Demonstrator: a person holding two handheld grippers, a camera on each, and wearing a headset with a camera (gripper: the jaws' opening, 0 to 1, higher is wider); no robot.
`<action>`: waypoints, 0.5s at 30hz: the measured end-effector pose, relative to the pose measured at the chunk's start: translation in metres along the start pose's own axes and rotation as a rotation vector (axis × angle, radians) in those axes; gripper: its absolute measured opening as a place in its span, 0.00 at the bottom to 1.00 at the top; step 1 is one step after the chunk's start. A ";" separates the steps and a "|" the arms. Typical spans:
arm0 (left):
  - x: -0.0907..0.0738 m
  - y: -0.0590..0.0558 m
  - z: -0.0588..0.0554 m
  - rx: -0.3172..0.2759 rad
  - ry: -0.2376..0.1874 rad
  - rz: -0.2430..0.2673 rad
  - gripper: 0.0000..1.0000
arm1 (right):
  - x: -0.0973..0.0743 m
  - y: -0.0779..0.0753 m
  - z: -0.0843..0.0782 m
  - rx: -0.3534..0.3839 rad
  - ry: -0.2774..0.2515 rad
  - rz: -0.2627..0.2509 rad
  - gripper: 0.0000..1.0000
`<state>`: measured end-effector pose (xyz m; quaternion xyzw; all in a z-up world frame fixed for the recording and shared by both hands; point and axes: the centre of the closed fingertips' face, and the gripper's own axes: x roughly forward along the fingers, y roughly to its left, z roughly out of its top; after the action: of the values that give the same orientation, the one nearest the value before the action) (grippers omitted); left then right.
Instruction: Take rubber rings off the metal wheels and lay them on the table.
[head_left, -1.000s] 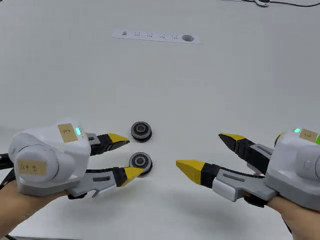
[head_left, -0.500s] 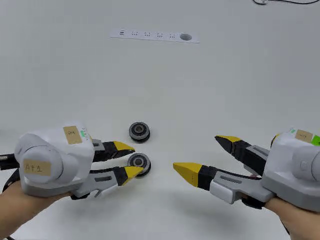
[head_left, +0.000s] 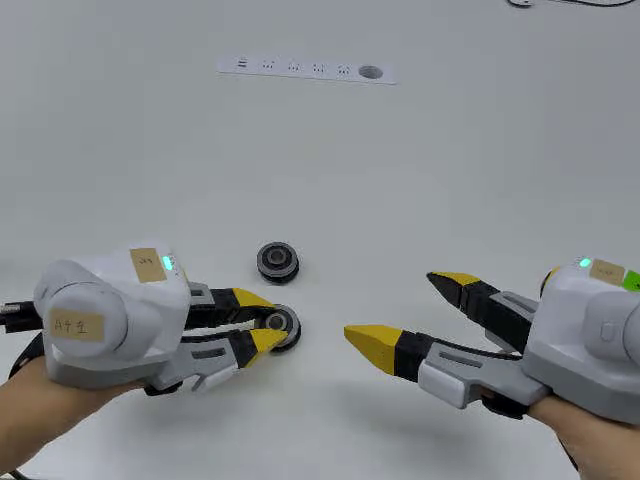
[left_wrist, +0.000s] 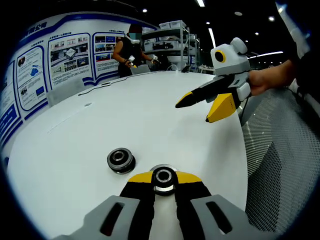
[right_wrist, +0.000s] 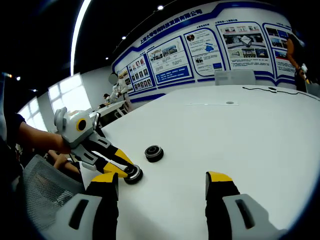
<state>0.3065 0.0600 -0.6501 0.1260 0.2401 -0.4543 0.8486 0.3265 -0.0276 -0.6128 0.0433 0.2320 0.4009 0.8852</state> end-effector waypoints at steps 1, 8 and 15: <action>0.000 0.000 0.000 -0.002 0.001 -0.001 0.16 | 0.000 0.000 0.000 -0.001 0.001 0.002 0.72; 0.001 -0.001 0.000 0.026 0.011 -0.007 0.14 | 0.002 0.004 0.003 0.023 -0.012 0.016 0.71; 0.002 -0.001 -0.001 0.048 0.038 -0.007 0.13 | 0.004 0.010 0.015 0.088 -0.061 0.035 0.69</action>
<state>0.3061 0.0585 -0.6520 0.1540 0.2456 -0.4604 0.8390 0.3291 -0.0165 -0.5983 0.0986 0.2214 0.4044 0.8819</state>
